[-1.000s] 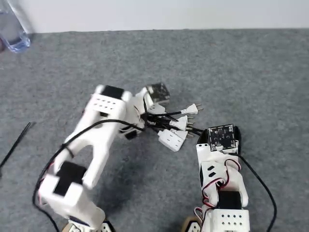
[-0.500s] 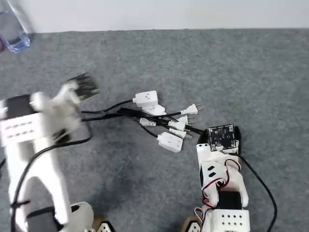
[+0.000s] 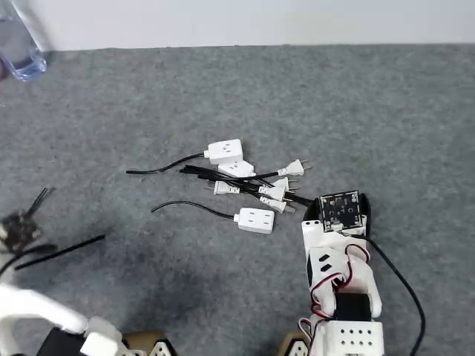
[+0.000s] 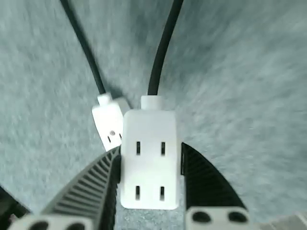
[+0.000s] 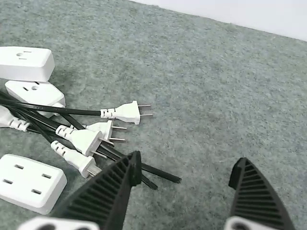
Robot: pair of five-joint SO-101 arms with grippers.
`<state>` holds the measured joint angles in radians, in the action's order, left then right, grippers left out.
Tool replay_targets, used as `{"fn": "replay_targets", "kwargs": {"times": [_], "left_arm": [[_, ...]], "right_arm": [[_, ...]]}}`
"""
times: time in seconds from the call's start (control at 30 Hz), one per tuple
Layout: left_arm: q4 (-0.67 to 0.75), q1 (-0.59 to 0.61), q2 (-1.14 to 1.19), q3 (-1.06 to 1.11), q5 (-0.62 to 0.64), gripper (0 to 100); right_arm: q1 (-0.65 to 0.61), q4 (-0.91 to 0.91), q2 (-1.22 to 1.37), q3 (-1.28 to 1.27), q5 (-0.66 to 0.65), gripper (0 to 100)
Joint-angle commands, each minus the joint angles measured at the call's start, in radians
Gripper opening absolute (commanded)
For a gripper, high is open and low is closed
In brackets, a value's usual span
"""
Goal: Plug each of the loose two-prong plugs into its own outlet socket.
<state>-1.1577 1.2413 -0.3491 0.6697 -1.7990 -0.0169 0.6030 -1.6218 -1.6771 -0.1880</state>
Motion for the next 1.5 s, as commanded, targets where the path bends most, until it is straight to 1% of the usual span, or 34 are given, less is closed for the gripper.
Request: {"fn": "replay_targets", "kwargs": {"times": [0.0,0.1,0.17,0.23,0.3,0.4,0.53,0.67,1.0,1.07,1.23,1.3,1.47], "left_arm": [[0.348,0.034,-0.034,0.180,-0.023,1],[0.551,0.028,-0.034,0.303,-0.020,1],[0.661,0.014,-0.034,0.358,0.014,1],[0.744,-0.009,-0.034,0.381,0.091,1],[0.781,-0.043,-0.032,0.381,0.201,1],[0.787,-0.104,-0.032,0.378,0.322,1],[0.784,-0.167,-0.032,0.386,0.381,1],[0.784,-0.199,-0.032,0.386,0.457,2],[0.783,-0.204,-0.032,0.387,0.468,2],[0.783,-0.201,-0.032,0.387,0.466,6],[0.724,-0.203,-0.035,0.406,0.473,30],[0.723,-0.204,-0.038,0.406,0.471,32],[0.718,-0.196,-0.041,0.357,0.471,31]], "right_arm": [[-0.001,-0.027,0.015,-0.012,-0.009,30.2],[-0.001,-0.027,0.016,-0.012,-0.008,30.2],[-0.001,-0.027,0.016,-0.012,-0.008,30.2],[-0.001,-0.027,0.016,-0.012,-0.008,30.2],[-0.001,-0.027,0.016,-0.012,-0.008,30.2],[-0.001,-0.027,0.016,-0.012,-0.009,30.2],[-0.001,-0.013,0.015,-0.012,-0.011,30.2],[-0.002,-0.013,0.015,-0.012,-0.011,30.2],[-0.002,-0.015,0.015,-0.012,-0.011,30.2],[-0.002,-0.015,0.015,-0.012,-0.011,30.2],[-0.002,-0.015,0.015,-0.012,-0.011,30.2],[-0.002,-0.013,0.015,-0.012,-0.011,30.2],[-0.002,-0.013,0.015,-0.012,-0.011,30.2]]}}
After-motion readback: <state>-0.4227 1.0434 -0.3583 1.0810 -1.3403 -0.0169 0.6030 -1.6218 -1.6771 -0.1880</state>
